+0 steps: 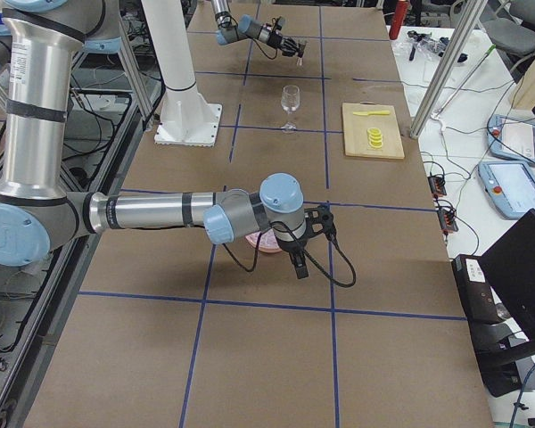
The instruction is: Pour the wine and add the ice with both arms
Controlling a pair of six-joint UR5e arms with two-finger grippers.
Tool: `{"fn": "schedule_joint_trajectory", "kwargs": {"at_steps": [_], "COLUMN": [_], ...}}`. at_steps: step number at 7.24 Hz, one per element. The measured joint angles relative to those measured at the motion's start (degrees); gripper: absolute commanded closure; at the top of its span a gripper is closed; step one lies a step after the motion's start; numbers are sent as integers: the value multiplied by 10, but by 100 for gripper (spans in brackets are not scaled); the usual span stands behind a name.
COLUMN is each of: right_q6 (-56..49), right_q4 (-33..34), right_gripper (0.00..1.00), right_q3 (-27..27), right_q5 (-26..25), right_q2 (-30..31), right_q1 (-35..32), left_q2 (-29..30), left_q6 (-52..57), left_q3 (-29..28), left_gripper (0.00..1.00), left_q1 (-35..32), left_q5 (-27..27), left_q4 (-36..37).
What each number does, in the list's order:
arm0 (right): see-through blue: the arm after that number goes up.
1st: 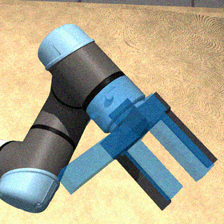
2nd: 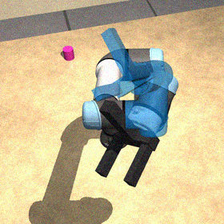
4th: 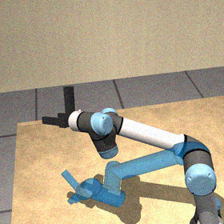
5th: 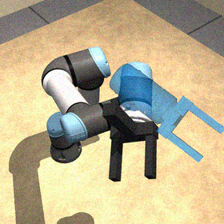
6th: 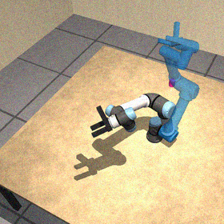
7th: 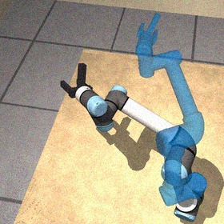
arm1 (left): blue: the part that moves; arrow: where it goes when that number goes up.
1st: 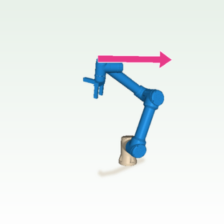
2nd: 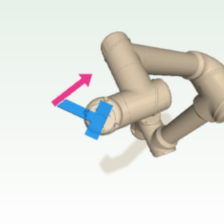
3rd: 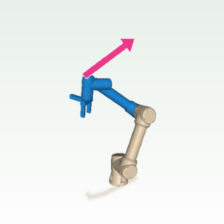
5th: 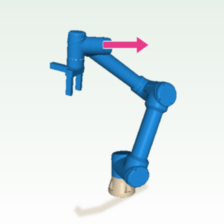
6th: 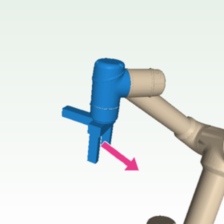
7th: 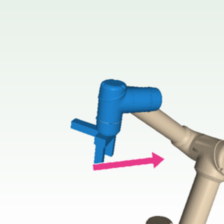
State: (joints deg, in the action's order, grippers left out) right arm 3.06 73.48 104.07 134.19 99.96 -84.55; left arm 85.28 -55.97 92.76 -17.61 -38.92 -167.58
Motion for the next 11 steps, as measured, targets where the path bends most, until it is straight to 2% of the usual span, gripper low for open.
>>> {"fn": "schedule_joint_trajectory", "kwargs": {"at_steps": [3,7,8,9,10,11], "right_q6": [1,1,1,1,1,1], "right_q4": [0,0,0,0,-1,-1], "right_gripper": [0,0,0,0,0,0], "right_q3": [0,0,0,0,0,0], "right_q5": [1,1,1,1,1,1], "right_q2": [0,0,0,0,1,1], "right_q1": [0,0,0,0,0,0], "left_q2": [0,0,0,0,0,0], "left_q6": [-23,-25,-24,-24,-24,-24], "left_q3": [-24,-26,-27,-27,-27,-27], "left_gripper": [100,100,92,67,17,1], "left_q1": [24,58,62,64,65,65], "left_q5": [16,18,18,18,18,18], "left_q4": [2,5,5,5,5,5]}}
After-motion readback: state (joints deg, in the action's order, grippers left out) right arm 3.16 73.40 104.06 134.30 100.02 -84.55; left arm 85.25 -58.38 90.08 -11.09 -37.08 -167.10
